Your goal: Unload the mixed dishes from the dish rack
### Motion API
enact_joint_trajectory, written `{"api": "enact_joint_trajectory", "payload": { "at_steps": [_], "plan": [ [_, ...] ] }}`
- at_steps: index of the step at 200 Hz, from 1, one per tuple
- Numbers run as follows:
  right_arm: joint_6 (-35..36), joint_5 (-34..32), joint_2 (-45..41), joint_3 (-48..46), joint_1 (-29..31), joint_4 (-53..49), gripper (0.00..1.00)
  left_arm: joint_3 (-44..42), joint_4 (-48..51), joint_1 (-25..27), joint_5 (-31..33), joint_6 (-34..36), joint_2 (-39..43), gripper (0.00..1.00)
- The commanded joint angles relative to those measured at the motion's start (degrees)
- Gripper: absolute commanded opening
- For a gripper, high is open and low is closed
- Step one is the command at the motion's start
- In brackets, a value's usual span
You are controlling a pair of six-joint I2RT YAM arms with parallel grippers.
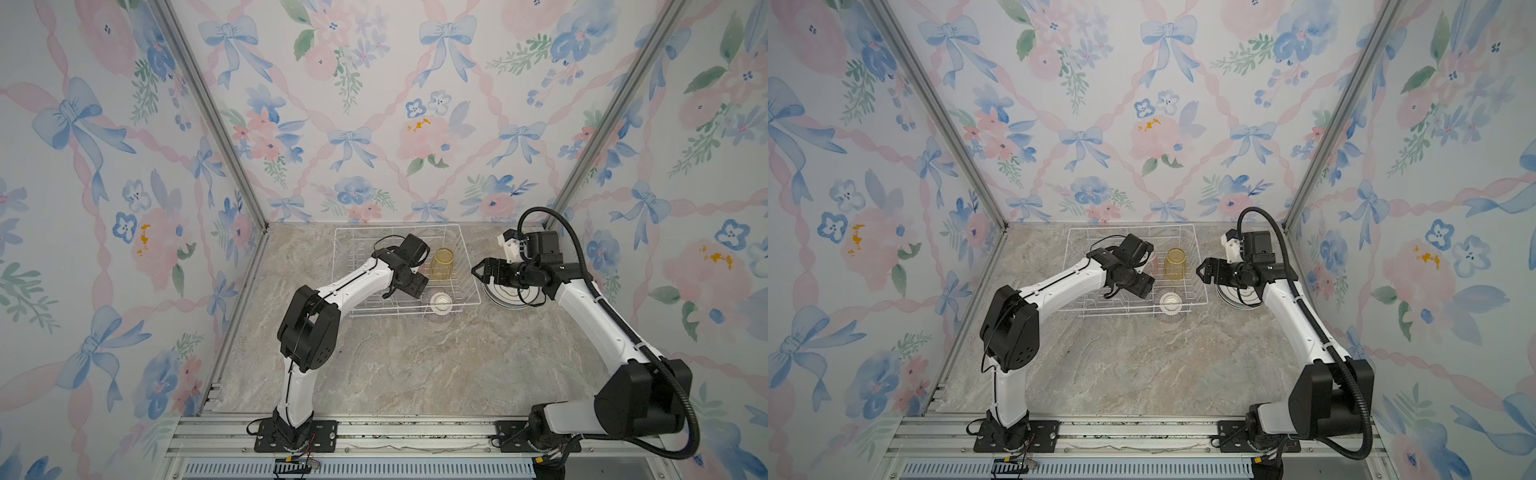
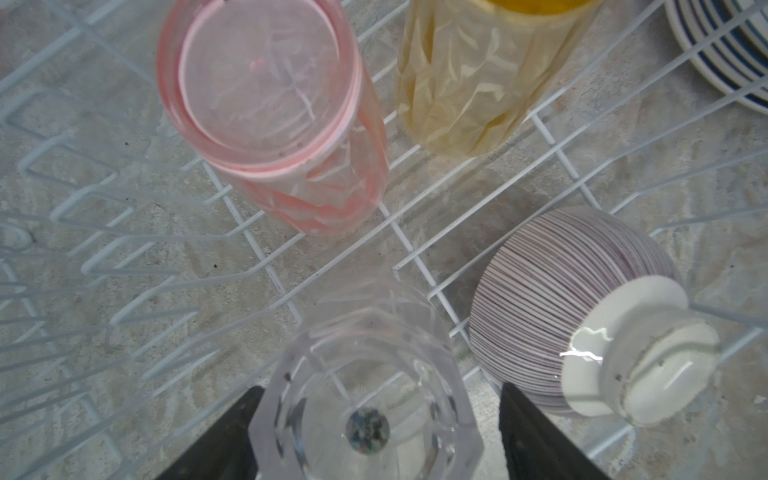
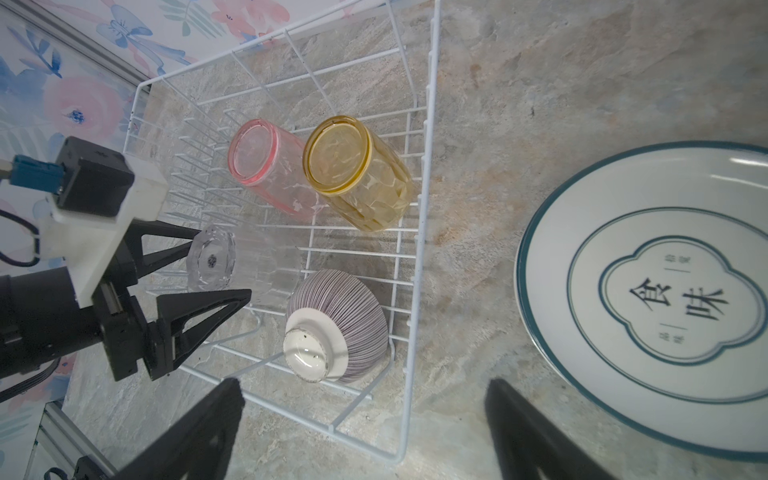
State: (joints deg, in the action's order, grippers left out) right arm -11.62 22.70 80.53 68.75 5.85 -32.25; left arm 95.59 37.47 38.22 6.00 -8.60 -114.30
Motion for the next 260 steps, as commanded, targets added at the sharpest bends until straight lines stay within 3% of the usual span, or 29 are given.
{"api": "enact_joint_trajectory", "payload": {
  "at_steps": [1, 65, 87, 125, 140, 173, 178, 182, 260],
  "plan": [
    [-0.80, 1.20, 0.94, -0.97, -0.81, 0.95, 0.94, 1.59, 1.98, -0.84, -0.51, 0.08, -1.71, 0.80],
    [-0.61, 2.90, 2.51, -1.16, -1.95, 1.60, 0.95, 3.01, 2.12, -1.32, -1.21, 0.08, -3.72, 0.68],
    [-0.36, 3.32, 3.05, -0.99, -2.24, 1.41, 0.95, 3.29, 2.08, -1.37, -1.48, -0.06, -4.25, 0.50],
    [-0.50, 4.58, 3.49, -1.07, -2.42, 1.96, 0.95, 3.11, 2.08, -1.52, -2.02, 0.16, -3.97, 0.35],
    [-0.96, 5.60, 3.75, -1.27, -2.38, 2.46, 0.94, 2.89, 2.01, -1.82, -1.78, 0.01, -3.66, 0.21],
    [-1.71, 8.42, 4.10, -1.35, -1.32, 3.66, 0.93, 3.12, 1.90, -2.52, -2.03, 0.05, -2.20, 0.20],
    [-1.75, 8.86, 4.13, -1.34, -1.06, 3.85, 0.93, 3.26, 1.84, -2.70, -2.42, -0.01, -1.88, 0.14],
    [-1.80, 9.42, 4.11, -1.36, -0.85, 4.09, 0.93, 3.33, 1.82, -2.91, -2.78, -0.09, -1.74, 0.00],
    [-5.16, 18.79, 6.38, -0.93, 4.37, 9.36, 0.92, 4.34, 1.60, -4.77, -7.91, -0.19, 0.50, 0.00]
  ]
}}
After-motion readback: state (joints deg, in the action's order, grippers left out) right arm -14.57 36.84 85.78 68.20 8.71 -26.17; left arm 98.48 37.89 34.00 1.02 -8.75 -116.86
